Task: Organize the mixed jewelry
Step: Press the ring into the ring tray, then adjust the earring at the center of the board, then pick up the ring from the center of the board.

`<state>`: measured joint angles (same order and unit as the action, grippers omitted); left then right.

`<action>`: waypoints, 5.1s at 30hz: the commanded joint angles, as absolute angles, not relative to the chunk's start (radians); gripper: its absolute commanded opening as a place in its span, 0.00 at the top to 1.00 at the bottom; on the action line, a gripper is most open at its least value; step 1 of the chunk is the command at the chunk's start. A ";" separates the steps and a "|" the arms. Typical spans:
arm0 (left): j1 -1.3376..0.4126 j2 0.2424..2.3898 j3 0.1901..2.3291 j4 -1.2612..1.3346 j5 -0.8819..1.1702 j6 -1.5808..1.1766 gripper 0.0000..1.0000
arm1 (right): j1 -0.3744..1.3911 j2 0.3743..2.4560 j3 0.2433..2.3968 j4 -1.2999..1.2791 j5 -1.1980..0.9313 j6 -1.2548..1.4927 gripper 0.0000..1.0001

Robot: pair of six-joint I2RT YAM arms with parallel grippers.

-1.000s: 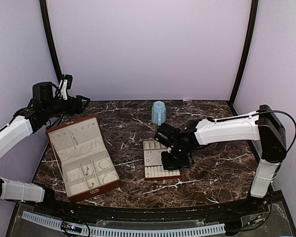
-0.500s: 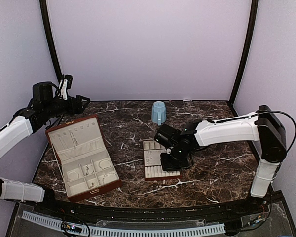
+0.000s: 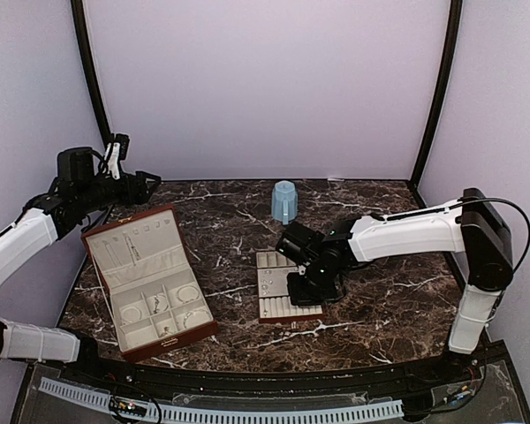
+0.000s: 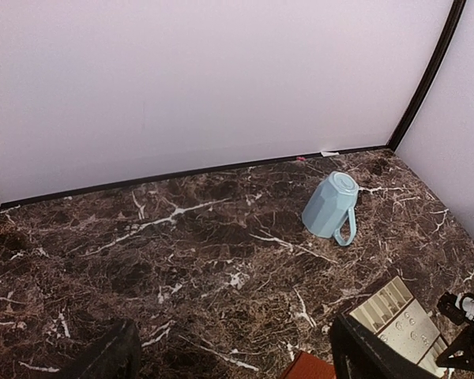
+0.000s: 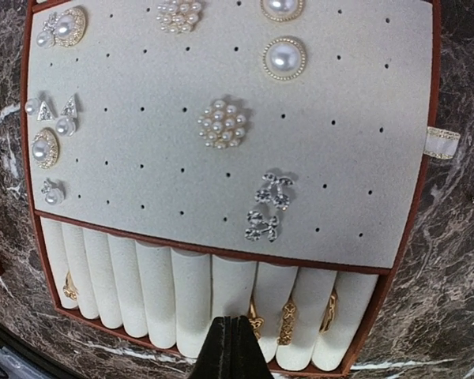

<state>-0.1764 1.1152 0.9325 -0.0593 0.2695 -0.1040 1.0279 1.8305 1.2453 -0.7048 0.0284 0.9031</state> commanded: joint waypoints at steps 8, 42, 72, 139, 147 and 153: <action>-0.172 1.023 0.889 -0.004 0.237 -0.086 0.14 | 1.038 1.723 1.239 -0.643 0.120 0.913 0.93; -0.100 1.029 0.835 0.066 0.086 -0.069 0.04 | 0.738 1.601 0.986 -0.533 0.088 0.519 0.69; -0.100 1.032 0.845 0.044 0.077 -0.027 0.04 | 0.738 1.759 1.067 -0.577 0.110 0.426 0.89; -0.101 1.029 0.844 0.048 0.094 -0.042 0.04 | 0.753 1.692 0.978 -0.620 0.129 0.639 0.94; -0.100 1.028 0.842 0.049 0.094 -0.041 0.04 | 0.755 1.697 0.980 -0.616 0.137 0.641 1.00; -0.100 1.022 0.839 0.052 0.088 -0.034 0.05 | 0.755 1.635 0.987 -0.629 0.174 0.646 1.00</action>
